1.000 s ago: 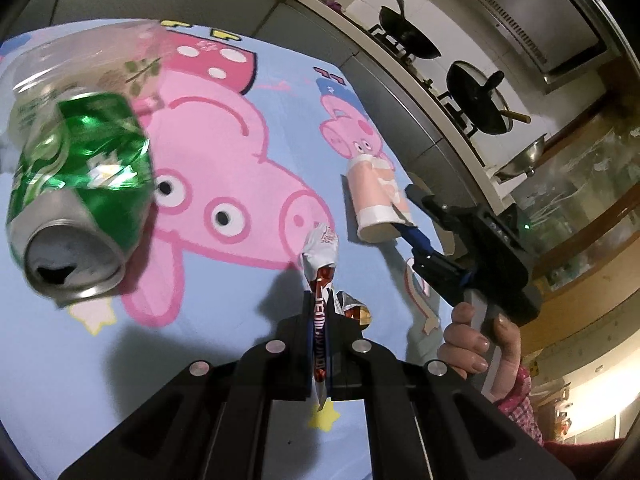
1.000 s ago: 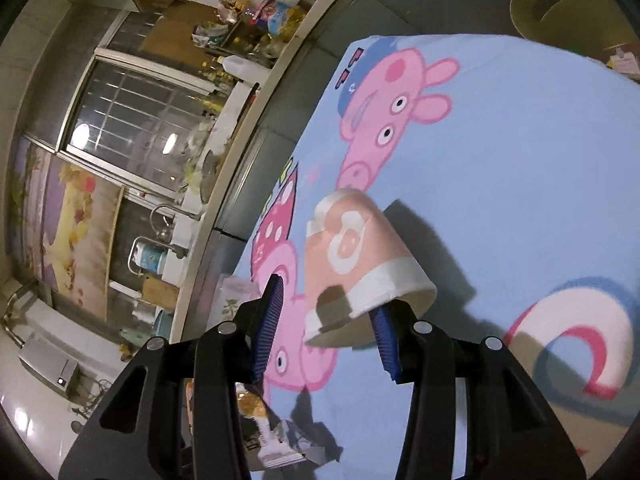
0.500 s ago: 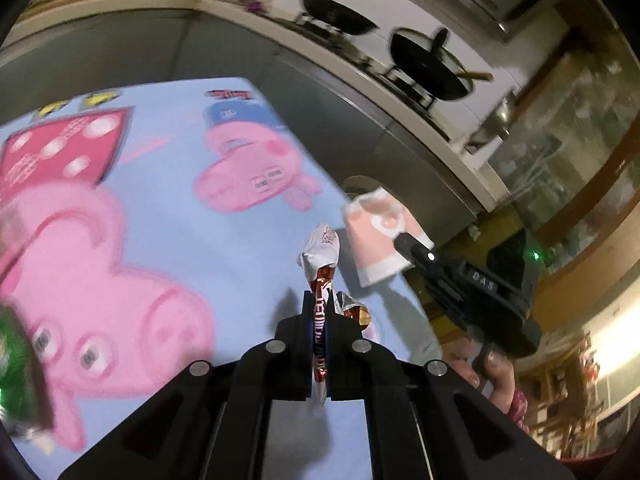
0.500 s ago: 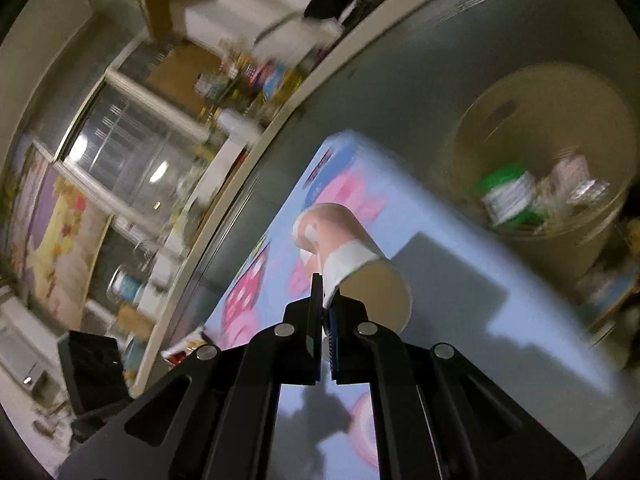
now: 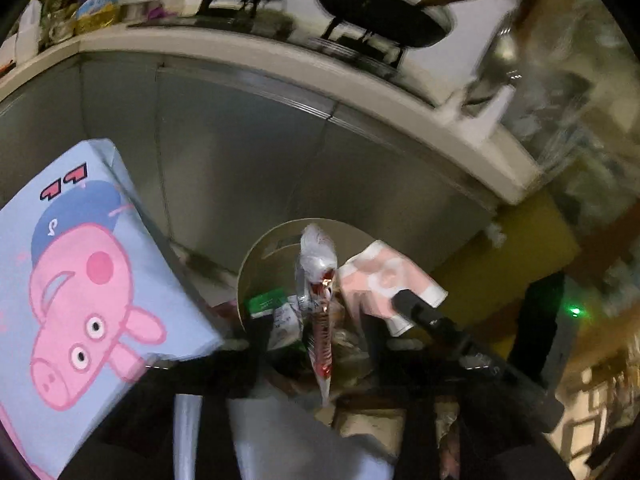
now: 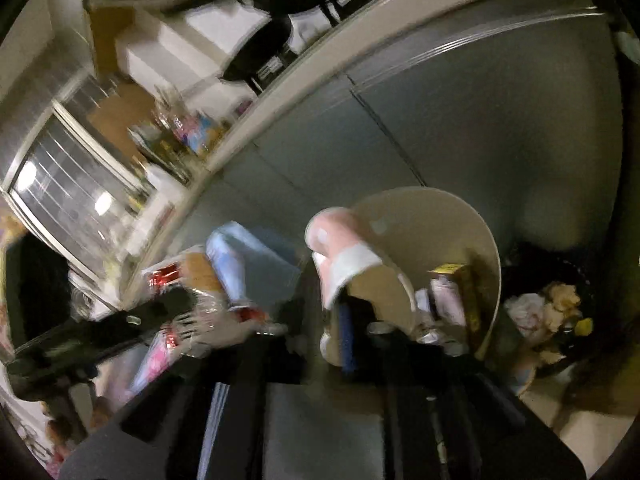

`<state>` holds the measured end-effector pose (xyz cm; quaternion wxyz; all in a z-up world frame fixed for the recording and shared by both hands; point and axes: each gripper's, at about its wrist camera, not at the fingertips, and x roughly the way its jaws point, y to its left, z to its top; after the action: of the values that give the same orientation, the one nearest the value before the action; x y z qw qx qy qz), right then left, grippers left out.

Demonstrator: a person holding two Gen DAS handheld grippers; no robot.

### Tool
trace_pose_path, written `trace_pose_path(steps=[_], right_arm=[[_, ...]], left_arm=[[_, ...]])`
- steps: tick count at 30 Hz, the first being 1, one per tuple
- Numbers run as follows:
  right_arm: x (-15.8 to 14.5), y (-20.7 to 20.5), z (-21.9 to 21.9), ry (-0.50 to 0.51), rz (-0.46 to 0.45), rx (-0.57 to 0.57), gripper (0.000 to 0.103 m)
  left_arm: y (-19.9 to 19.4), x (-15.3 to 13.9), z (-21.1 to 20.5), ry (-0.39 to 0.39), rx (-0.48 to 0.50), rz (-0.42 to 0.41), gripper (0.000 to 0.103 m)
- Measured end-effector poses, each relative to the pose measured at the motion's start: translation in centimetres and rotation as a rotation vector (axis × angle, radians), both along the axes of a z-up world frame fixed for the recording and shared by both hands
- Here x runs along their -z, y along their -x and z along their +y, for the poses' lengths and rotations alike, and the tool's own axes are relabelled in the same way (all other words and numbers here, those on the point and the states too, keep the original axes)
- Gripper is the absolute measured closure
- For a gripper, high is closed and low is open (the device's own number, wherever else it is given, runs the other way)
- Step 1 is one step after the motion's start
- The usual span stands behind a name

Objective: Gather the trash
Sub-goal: 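Carry the cup and cracker packet to the wastebasket and open both tools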

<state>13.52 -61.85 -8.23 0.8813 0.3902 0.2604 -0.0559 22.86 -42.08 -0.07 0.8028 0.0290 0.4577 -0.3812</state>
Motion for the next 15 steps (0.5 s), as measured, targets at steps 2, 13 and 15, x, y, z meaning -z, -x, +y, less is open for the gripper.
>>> trace_pose_path(steps=[2, 13, 15], right_arm=[[0.7, -0.3, -1.1, -0.008, 0.006, 0.046, 0.056], [2.6, 5.4, 2.8, -0.068, -0.045, 0.053, 0.055], [2.4, 6.4, 4.2, -0.076, -0.055, 0.046, 0.056]], left_arm=[[-0.1, 0.7, -0.5, -0.009, -0.002, 0.011, 0.050], [3.1, 2.6, 5.8, 0.000, -0.022, 0.061, 0.051], [4.5, 2.7, 7.2, -0.003, -0.031, 0.043, 0.051]])
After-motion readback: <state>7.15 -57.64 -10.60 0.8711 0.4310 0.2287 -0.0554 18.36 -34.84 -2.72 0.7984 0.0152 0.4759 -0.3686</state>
